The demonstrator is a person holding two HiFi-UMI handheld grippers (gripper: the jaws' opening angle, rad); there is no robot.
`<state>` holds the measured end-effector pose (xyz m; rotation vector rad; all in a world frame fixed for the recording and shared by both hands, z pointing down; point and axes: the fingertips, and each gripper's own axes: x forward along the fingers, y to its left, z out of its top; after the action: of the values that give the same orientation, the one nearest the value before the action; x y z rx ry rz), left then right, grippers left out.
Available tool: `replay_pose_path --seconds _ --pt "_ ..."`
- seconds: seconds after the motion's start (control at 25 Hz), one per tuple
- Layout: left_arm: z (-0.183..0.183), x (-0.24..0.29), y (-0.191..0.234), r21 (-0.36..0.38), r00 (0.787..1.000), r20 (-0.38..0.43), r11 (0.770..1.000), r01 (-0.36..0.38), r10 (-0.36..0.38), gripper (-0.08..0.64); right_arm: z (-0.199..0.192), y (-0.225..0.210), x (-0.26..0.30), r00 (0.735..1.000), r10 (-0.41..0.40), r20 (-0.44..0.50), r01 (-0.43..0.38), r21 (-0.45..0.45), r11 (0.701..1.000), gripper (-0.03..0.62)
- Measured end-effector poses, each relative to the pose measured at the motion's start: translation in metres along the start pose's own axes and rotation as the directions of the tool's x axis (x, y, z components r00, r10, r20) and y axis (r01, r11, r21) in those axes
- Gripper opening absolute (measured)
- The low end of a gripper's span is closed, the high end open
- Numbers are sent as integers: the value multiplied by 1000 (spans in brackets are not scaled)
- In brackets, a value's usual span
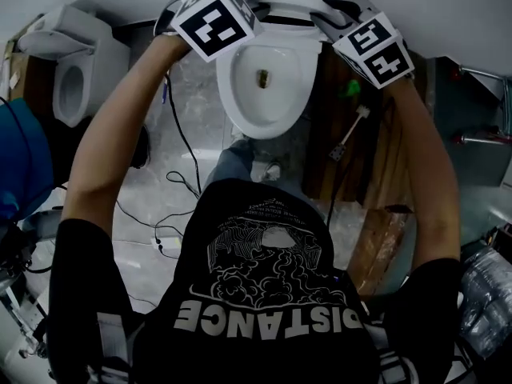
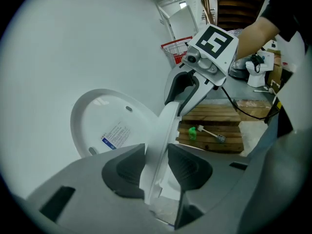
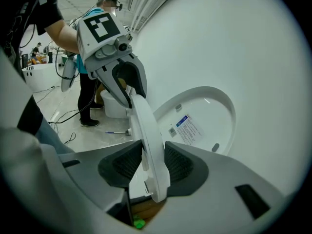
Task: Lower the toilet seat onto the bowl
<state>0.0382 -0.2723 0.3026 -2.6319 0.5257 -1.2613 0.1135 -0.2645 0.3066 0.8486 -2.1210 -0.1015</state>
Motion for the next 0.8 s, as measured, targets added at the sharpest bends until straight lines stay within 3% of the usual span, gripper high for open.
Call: replay_pose_path --seconds 0.48,0.8 --pt "-34 -9 -67 31 997 -78 999 -15 17 153 -24 70 -10 997 79 -23 -81 -120 989 143" --pt "-62 -2 -118 81 989 -148 997 -10 22 153 -49 118 -12 992 110 -59 -122 -251 960 143"
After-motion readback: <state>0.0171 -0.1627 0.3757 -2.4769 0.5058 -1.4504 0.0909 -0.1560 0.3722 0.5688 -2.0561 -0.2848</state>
